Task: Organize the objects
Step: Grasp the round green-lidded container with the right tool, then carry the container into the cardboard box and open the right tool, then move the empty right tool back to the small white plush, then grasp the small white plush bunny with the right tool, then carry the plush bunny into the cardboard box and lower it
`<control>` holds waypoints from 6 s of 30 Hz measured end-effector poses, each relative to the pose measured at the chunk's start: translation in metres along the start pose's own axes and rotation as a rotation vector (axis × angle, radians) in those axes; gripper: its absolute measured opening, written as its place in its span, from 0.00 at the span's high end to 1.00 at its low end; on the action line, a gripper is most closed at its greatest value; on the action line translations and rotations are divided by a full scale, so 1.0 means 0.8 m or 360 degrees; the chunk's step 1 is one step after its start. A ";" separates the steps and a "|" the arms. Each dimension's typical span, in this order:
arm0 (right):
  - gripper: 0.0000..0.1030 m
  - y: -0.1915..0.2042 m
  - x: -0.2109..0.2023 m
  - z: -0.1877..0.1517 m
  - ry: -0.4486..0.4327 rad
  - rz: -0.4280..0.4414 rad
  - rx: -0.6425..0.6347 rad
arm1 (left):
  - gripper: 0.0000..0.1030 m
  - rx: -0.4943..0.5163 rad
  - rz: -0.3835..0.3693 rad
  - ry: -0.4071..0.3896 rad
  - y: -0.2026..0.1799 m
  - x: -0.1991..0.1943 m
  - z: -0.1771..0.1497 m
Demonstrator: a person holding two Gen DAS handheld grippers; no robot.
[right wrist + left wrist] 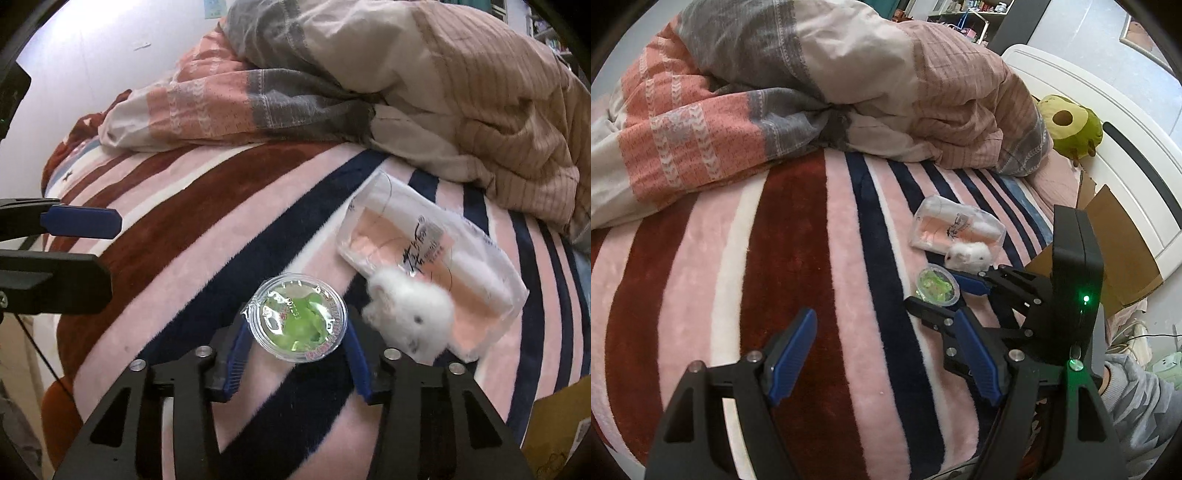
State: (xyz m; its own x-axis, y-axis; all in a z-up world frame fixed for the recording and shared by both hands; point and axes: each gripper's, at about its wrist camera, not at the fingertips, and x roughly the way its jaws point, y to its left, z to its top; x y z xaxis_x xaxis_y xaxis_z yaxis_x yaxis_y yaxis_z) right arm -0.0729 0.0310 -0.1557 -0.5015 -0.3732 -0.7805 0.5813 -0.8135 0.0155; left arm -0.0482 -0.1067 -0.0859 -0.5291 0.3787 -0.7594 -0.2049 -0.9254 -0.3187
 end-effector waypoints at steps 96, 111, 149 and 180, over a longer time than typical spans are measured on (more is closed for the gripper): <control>0.52 -0.068 -0.300 0.004 -0.0332 0.0051 -0.0010 | 0.16 0.0401 -0.0172 -0.0284 -0.211 -0.136 0.075; 0.52 -0.034 -0.117 0.002 0.0002 0.0012 0.0128 | 0.16 0.0146 -0.0021 -0.0145 -0.072 -0.079 0.030; 0.49 -0.048 -0.038 -0.020 0.0174 0.0100 0.0100 | 0.16 0.0040 0.0100 0.0065 -0.031 -0.006 0.008; 0.74 -0.006 -0.237 0.007 -0.0371 0.0237 -0.0222 | 0.60 0.0431 -0.0279 -0.0075 -0.183 -0.082 0.051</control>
State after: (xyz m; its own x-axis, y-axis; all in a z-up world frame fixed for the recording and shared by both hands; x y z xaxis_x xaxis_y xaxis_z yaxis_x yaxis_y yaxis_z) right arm 0.0159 0.1033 -0.0046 -0.5285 -0.5890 -0.6113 0.7337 -0.6792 0.0201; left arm -0.0169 0.0035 0.0342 -0.5023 0.5377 -0.6772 -0.5047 -0.8182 -0.2753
